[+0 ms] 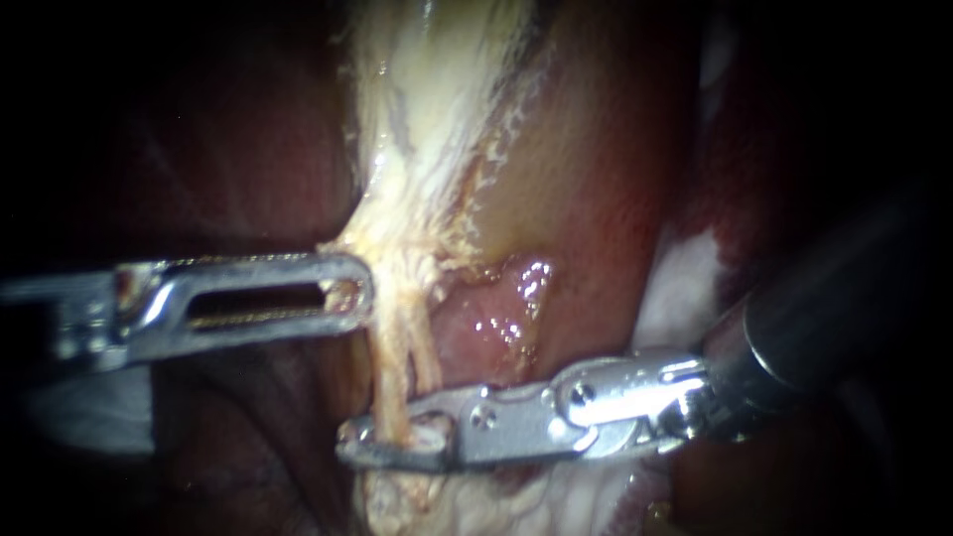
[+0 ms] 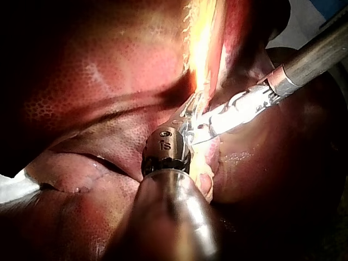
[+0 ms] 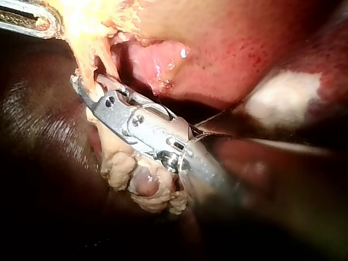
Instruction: Clipping second clip left tube
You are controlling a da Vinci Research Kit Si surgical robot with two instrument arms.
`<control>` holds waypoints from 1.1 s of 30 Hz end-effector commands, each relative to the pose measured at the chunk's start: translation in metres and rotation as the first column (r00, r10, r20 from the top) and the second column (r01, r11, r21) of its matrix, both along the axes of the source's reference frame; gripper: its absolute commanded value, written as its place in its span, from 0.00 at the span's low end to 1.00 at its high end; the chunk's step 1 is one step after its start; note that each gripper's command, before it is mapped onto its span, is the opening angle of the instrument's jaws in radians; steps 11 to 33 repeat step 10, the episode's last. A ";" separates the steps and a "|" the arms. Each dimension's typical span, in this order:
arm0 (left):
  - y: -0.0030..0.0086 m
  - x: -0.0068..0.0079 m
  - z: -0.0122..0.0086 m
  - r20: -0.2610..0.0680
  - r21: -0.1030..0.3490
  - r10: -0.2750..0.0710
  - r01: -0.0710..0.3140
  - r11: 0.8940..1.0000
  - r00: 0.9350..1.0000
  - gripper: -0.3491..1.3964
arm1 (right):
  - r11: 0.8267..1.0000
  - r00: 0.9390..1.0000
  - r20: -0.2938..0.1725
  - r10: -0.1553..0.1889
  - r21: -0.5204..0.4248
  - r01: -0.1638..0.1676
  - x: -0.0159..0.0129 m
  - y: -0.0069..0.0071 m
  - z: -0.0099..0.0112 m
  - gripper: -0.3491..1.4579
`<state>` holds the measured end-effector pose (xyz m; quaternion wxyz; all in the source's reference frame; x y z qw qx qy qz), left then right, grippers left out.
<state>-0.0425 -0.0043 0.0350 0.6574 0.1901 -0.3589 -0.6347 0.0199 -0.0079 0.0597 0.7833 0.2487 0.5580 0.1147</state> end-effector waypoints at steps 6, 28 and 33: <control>0.0000 0.0000 0.0000 0.000 0.000 0.000 0.000 1.000 1.000 0.00 | 1.000 1.000 0.000 0.001 -0.001 -0.001 0.0001 -0.0001 0.0002 0.00; 0.0001 0.0000 0.0002 0.001 0.000 0.001 -0.001 1.000 1.000 0.00 | 1.000 1.000 0.001 0.002 -0.001 -0.002 0.0001 -0.0001 0.0004 0.00; 0.0001 0.0000 0.0002 0.001 0.000 0.001 -0.001 1.000 1.000 0.00 | 1.000 1.000 0.001 0.002 -0.001 -0.002 0.0001 -0.0001 0.0004 0.00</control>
